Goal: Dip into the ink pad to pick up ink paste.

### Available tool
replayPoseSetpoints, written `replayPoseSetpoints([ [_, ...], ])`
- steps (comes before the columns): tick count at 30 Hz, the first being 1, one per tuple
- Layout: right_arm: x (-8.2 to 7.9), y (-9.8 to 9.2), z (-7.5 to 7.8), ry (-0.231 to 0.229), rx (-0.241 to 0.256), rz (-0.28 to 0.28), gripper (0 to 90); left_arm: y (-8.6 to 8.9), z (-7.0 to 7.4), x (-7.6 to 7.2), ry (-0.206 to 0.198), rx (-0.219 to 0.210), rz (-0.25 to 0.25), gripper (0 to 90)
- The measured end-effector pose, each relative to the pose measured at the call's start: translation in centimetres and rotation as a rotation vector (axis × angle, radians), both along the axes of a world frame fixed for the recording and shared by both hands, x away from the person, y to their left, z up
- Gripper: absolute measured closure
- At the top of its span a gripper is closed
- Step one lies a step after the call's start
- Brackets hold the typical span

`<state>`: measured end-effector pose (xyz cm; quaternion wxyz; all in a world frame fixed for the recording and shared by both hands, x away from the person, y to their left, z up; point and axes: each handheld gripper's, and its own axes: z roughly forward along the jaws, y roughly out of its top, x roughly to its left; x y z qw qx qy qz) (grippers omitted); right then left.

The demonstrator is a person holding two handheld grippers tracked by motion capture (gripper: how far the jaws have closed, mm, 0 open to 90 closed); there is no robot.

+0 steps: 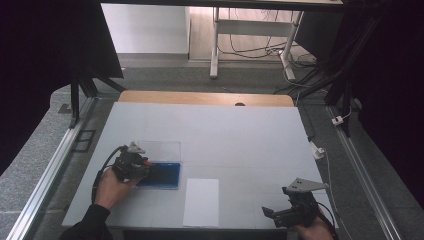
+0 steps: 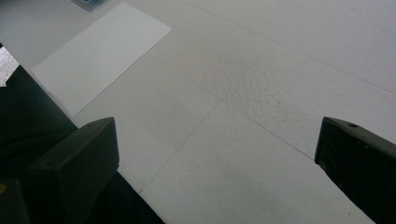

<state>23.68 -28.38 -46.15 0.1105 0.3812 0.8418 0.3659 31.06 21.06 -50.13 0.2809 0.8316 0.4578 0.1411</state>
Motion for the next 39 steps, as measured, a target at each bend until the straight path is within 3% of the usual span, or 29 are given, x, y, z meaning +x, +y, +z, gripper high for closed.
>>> replayPoseSetpoints([
  [5, 0.0, 0.0, 0.0, -0.002, -0.005, 0.002, 0.0, -1.1, 0.0, -0.5, -0.037, 0.08, -0.001, 58.1],
  [7, 0.0, 0.1, 0.0, -0.002, -0.006, 0.002, 0.0, -1.1, 0.0, -0.6, -0.042, 0.085, 0.003, 58.2],
  [13, 0.0, 0.0, 0.0, -0.003, -0.002, 0.001, 0.0, 0.7, -0.4, 0.1, 0.012, -0.063, 0.022, 58.3],
  [15, -0.1, 0.0, 0.0, -0.003, -0.001, 0.001, 0.0, 0.9, -0.4, 0.2, 0.02, -0.084, 0.023, 58.3],
  [23, -0.1, 0.1, 0.0, -0.005, -0.005, 0.005, 0.3, -1.0, -0.1, -0.6, -0.039, 0.068, 0.009, 58.3],
  [27, -0.1, 0.1, 0.0, -0.004, -0.005, 0.005, 0.3, 0.0, -0.3, -0.2, -0.009, -0.016, 0.024, 58.2],
  [31, 0.0, 0.0, 0.0, -0.003, -0.001, 0.003, 0.3, 0.0, -0.1, -0.1, -0.009, -0.002, 0.006, 58.0],
  [39, 0.0, 0.0, 0.0, 0.0, -0.001, 0.001, 0.3, 0.5, 0.4, 0.2, 0.021, -0.082, 0.004, 57.6],
])
